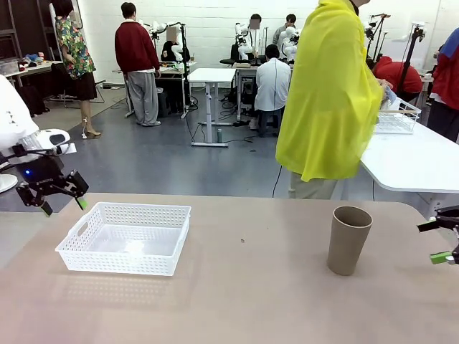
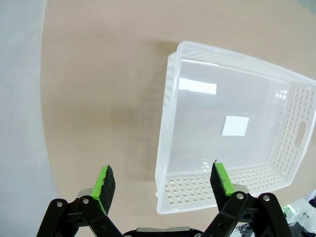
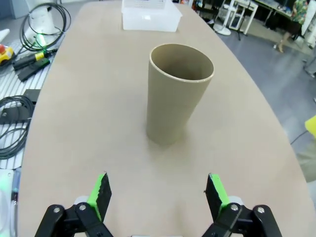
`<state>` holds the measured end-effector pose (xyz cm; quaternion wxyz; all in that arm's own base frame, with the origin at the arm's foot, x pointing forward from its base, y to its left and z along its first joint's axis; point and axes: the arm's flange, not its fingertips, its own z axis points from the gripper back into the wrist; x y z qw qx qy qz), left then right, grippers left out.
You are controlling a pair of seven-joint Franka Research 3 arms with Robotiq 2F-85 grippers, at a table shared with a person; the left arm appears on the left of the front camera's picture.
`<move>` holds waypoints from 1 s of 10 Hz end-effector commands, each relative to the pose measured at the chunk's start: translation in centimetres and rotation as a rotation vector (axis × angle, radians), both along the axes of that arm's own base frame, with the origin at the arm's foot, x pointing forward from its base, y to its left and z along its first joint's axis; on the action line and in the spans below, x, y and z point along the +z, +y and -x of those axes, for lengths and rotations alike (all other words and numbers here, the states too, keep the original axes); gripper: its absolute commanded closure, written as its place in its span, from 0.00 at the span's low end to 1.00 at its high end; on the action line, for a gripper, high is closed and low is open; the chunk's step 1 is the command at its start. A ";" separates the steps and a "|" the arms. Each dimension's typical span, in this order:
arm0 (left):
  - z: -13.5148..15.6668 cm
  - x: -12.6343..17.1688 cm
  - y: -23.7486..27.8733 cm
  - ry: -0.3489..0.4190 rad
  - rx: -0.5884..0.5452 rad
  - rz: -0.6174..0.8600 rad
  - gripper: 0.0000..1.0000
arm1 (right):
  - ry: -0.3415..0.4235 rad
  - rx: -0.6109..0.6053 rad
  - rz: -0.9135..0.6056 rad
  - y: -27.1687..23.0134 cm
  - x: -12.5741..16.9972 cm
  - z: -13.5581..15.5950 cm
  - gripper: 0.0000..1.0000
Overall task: Clean and organize the cups into the basket.
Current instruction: Pick up the Organizing basket and move it to the center of the table, then pick up the Reusable plastic cup from the right side of the table and place it inside the Organizing basket.
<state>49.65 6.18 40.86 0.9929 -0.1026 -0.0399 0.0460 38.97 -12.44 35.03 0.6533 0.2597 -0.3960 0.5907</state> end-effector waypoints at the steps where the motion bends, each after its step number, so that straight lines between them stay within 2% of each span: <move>1: -0.4 -1.5 0.0 0.035 -0.030 0.002 0.00 | -0.007 0.029 -0.023 1.1 -1.1 -2.4 0.00; 3: 0.9 -2.6 -1.1 0.062 -0.085 0.000 0.00 | 0.010 0.032 -0.021 2.5 -2.1 -3.8 0.00; 6: 2.4 -3.2 -2.9 0.062 -0.162 -0.039 0.00 | -0.006 0.012 -0.054 3.4 -3.3 -5.2 0.00; 8: 3.0 -2.6 -3.4 0.008 -0.162 -0.079 0.00 | 0.006 -0.054 -0.065 4.1 -3.3 -5.4 0.00; 9: 1.9 -3.3 -3.1 0.072 -0.143 -0.020 0.00 | 0.031 0.016 -0.058 3.4 -2.9 -4.7 0.00; 10: 1.9 -3.3 -3.1 0.072 -0.143 -0.020 0.00 | 0.031 0.016 -0.058 3.4 -2.9 -4.7 0.00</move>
